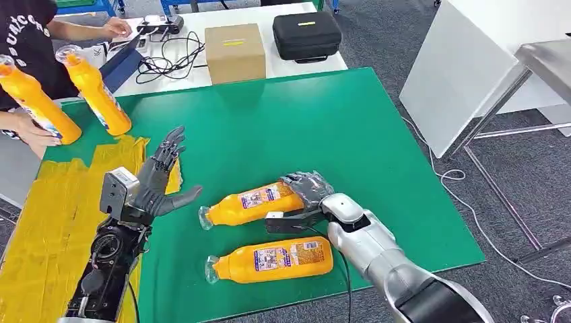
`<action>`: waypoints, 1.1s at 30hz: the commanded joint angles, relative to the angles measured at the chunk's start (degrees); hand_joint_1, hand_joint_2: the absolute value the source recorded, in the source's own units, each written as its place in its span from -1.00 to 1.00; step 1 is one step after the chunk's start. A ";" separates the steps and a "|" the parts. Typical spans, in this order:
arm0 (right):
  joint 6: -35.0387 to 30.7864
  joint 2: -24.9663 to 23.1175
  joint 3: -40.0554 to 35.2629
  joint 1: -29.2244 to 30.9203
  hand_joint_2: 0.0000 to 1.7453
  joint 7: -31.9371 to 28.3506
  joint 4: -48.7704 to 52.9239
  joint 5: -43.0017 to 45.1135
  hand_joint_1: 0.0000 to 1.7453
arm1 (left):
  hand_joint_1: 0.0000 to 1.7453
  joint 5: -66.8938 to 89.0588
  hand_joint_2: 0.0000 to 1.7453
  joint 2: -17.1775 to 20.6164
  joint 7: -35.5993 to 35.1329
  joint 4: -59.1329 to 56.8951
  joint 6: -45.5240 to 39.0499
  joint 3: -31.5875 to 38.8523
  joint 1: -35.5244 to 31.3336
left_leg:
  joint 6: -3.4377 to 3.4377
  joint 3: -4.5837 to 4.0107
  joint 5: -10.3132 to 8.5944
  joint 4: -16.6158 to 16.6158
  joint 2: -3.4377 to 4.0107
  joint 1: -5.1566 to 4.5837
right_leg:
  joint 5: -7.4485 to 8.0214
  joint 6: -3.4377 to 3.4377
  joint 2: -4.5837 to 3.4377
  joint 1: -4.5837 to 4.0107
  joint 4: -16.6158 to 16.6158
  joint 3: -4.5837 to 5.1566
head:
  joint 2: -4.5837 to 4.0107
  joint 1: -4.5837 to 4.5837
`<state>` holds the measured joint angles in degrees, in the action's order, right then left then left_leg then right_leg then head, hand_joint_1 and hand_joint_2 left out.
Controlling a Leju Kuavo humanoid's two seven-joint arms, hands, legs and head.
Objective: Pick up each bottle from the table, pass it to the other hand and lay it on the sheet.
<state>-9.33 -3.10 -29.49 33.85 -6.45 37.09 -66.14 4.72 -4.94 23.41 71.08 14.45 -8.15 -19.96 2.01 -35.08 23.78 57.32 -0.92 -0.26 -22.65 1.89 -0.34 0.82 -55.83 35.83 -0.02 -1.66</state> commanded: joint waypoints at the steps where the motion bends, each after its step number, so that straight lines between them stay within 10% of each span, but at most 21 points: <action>1: -8.05 -1.01 9.97 -2.59 1.00 -3.02 2.80 9.79 1.00 | -1.00 -0.33 1.00 -0.21 0.24 -0.95 -1.14 0.28 0.86 | -0.11 0.34 0.16 -0.02 0.01 0.07 | -0.16 -0.08 0.09 -0.09 0.05 -0.38 | 0.00 -0.02; 22: -26.17 -7.81 26.75 -19.88 1.00 -16.46 33.96 36.89 1.00 | -1.00 -2.17 1.00 -1.32 -4.01 2.96 -1.23 0.11 3.21 | -0.09 0.12 0.15 0.02 -0.03 0.05 | -0.15 -0.06 0.09 -0.06 0.00 -0.18 | 0.00 0.00; 33: -27.12 -9.00 19.08 -17.52 1.00 -19.30 33.23 39.01 1.00 | -1.00 -3.91 1.00 -1.65 -5.30 -2.00 -1.06 -4.31 -0.69 | -0.12 0.18 0.18 0.05 0.00 0.07 | -0.16 -0.08 0.09 -0.09 -0.03 -0.20 | 0.00 0.00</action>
<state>-38.45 -11.56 -6.43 13.08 -26.58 71.88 -26.73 2.27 -6.62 18.58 74.68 12.74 -8.61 -16.18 2.01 -35.13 23.82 57.31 -0.92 -0.26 -22.67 1.88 -0.35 0.81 -55.82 35.89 -0.02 -1.66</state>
